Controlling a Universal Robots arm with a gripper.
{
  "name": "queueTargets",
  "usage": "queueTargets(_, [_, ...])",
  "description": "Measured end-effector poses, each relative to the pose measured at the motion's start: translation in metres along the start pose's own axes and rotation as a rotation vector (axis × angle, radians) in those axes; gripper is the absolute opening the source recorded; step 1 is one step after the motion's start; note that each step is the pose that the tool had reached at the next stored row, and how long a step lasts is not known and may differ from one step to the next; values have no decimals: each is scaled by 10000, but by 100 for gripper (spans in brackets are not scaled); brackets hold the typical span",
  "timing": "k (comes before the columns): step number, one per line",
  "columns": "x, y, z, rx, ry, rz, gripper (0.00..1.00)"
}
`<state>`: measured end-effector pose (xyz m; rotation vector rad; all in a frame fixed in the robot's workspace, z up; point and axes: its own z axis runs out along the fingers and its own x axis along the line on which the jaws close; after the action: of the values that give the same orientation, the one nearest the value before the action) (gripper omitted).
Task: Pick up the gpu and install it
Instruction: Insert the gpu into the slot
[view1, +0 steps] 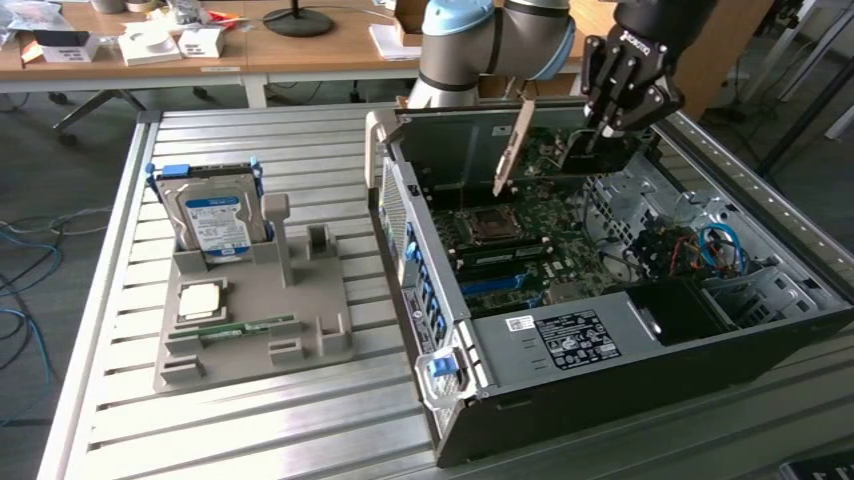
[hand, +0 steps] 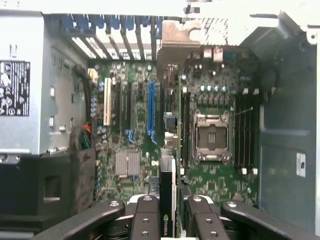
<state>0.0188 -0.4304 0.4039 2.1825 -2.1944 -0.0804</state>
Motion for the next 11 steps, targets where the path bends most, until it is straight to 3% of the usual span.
queueTargets(2, [1, 11, 3, 313, 0, -14, 26])
queueTargets(3, [1, 20, 4, 430, -1, -19, 26])
queueTargets(4, [1, 31, 6, 490, -2, -21, 26])
queueTargets(11, [2, 122, 12, 610, -1, -21, 26])
